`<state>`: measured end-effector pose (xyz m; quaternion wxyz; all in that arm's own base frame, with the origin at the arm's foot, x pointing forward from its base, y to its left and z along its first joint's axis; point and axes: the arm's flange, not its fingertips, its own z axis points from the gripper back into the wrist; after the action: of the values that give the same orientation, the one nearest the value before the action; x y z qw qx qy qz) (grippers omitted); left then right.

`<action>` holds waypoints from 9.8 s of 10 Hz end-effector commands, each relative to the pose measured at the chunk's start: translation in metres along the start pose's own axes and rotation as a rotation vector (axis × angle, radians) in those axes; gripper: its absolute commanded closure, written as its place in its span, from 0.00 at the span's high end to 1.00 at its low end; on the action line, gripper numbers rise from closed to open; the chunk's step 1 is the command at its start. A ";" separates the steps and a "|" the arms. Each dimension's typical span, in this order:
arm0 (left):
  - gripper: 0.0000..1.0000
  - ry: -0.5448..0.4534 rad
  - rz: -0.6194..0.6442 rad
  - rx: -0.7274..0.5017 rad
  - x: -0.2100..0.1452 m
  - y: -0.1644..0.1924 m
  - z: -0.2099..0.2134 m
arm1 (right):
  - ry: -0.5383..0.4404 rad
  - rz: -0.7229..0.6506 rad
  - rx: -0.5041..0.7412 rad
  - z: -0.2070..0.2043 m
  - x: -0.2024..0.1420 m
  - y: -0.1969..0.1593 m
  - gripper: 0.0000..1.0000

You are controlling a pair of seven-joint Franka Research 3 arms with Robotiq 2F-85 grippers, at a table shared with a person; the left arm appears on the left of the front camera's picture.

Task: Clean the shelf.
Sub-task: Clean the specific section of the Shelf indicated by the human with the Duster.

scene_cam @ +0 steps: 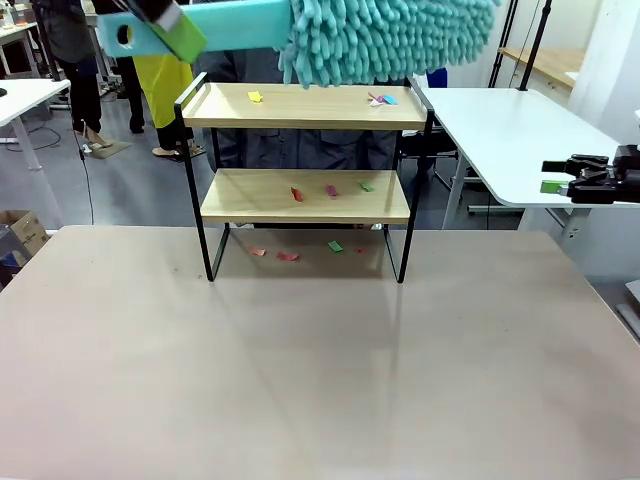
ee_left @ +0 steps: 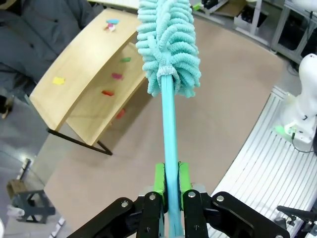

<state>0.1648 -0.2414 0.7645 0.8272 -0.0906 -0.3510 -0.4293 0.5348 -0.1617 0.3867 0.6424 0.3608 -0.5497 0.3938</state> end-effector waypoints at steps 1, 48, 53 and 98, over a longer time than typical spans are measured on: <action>0.13 0.011 0.003 0.003 0.002 -0.002 -0.007 | 0.017 0.007 -0.002 -0.001 0.003 0.000 1.00; 0.13 0.391 0.738 0.560 0.121 0.048 -0.260 | 0.017 0.007 -0.002 -0.001 0.003 0.000 1.00; 0.13 0.494 0.628 0.688 0.069 0.091 -0.235 | 0.017 0.007 -0.002 -0.001 0.003 0.000 1.00; 0.13 0.309 0.136 -0.118 -0.043 0.084 -0.035 | 0.017 0.007 -0.002 -0.001 0.003 0.000 1.00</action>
<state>0.2320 -0.1932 0.7347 0.9110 -0.1153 -0.1881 -0.3483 0.5348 -0.1617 0.3867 0.6422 0.3610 -0.5499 0.3937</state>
